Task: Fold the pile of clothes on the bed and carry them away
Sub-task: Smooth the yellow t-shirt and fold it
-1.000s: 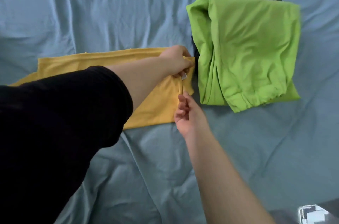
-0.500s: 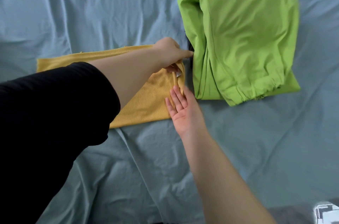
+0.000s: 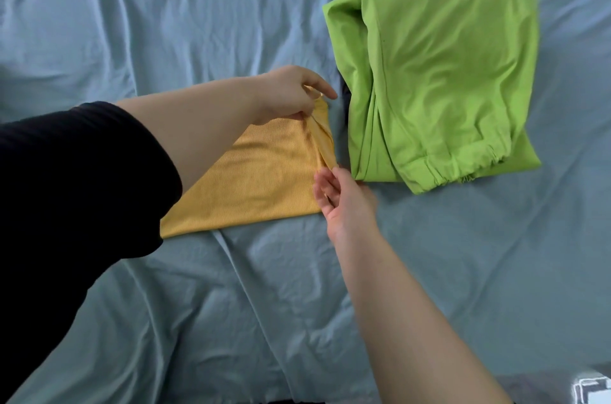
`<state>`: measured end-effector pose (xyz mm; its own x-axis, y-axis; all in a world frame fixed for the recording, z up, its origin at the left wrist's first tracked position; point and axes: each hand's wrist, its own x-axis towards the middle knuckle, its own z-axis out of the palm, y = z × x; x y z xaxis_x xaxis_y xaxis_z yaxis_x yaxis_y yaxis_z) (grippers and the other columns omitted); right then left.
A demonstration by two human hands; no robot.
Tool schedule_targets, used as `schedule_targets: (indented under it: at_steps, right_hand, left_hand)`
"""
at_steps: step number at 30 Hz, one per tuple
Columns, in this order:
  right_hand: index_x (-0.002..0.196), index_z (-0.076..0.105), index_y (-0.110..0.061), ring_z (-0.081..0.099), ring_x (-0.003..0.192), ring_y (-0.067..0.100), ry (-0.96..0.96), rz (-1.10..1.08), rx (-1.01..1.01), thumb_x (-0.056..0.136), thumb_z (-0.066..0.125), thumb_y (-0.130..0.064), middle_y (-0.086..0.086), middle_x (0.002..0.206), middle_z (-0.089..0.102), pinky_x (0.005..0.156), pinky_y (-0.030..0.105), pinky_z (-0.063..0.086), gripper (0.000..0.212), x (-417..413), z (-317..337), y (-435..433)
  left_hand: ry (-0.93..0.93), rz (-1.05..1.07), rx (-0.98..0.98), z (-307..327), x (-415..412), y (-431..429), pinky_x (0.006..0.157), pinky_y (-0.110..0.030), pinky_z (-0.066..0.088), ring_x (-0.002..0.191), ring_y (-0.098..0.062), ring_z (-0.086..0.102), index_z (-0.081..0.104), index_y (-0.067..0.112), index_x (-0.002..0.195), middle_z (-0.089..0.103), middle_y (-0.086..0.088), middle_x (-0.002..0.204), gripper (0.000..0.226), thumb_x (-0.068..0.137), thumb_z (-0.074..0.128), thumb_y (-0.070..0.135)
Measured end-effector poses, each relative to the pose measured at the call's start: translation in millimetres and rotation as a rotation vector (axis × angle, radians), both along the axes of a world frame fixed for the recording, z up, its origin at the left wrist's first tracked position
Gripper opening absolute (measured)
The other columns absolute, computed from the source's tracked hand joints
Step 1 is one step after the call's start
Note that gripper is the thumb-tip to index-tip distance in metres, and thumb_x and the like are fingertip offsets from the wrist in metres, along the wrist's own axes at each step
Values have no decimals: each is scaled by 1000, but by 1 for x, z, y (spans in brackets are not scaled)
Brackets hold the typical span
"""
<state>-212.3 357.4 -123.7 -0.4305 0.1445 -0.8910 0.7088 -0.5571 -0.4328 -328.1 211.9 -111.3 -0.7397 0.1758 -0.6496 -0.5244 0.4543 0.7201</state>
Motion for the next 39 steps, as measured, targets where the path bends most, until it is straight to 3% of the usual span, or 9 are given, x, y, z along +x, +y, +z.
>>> schedule_targets:
  at_steps: [4, 9, 17, 20, 25, 29, 32, 35, 39]
  right_hand:
    - [85, 64, -13, 28, 37, 7, 4, 133, 202, 83, 72, -15, -1, 53, 37, 34, 16, 22, 8, -4, -4, -7]
    - [92, 65, -18, 23, 34, 7, -17, 127, 91, 86, 66, -14, -3, 50, 35, 33, 15, 16, 7, -9, 1, -15]
    - [74, 54, -13, 35, 36, 5, -95, -29, -157, 88, 63, -20, 2, 61, 64, 35, 16, 26, 18, -8, 6, -9]
    - [88, 61, -15, 35, 34, 5, -69, 66, -183, 85, 70, -29, 2, 61, 66, 35, 16, 26, 17, -9, 9, -13]
    - [101, 55, -6, 50, 39, 7, -67, -70, -14, 91, 57, -11, 7, 67, 70, 38, 17, 37, 11, -10, 11, -18]
    - [98, 55, -10, 68, 65, 13, -42, -262, -100, 94, 55, -10, 8, 82, 71, 53, 22, 53, 4, 4, 12, -20]
    - [107, 59, -8, 69, 94, 19, -14, -279, -149, 93, 57, -8, 10, 97, 71, 79, 33, 57, 14, 9, 8, -20]
    - [105, 62, -9, 68, 102, 19, 39, -165, -60, 89, 63, -9, 10, 104, 72, 91, 35, 54, 16, 12, 3, -20]
    - [102, 68, -7, 70, 87, 13, 80, -72, 38, 86, 68, -12, 8, 96, 72, 79, 25, 56, 17, 15, -2, -20]
  left_hand:
    - [178, -230, -236, 3, -2, 1, 81, -23, 52, 82, -10, 62, 71, 22, 111, 64, 2, 93, 36, 81, 62, 4]
    - [235, -188, -215, 13, -4, 0, 73, -26, 56, 65, -11, 64, 71, 18, 92, 71, -3, 82, 25, 84, 51, 5]
    - [63, -115, -16, 18, -5, -7, 81, -35, 60, 94, -27, 71, 61, 18, 81, 70, -19, 104, 22, 87, 43, 6]
    - [41, -98, -11, 16, -6, -6, 75, -30, 61, 86, -22, 72, 61, 17, 83, 71, -17, 102, 22, 88, 43, 5]
    - [38, -70, -15, 10, -4, -3, 68, -25, 59, 73, -10, 69, 64, 20, 84, 72, -3, 84, 24, 87, 46, 6]
    - [68, -57, -30, 0, -3, 12, 61, -26, 52, 68, -16, 64, 69, 20, 90, 70, -9, 81, 29, 87, 46, 2]
    - [101, -53, -57, -6, -2, 21, 56, -29, 49, 57, -19, 54, 70, 16, 94, 64, -11, 73, 31, 87, 45, -2]
    - [166, -114, -103, -5, -6, 17, 73, -37, 59, 71, -24, 64, 72, 22, 91, 71, -16, 94, 35, 84, 46, -1]
    - [310, -252, -199, 2, -4, -7, 73, -16, 48, 66, 7, 57, 73, 30, 91, 70, 2, 97, 34, 83, 52, 4]
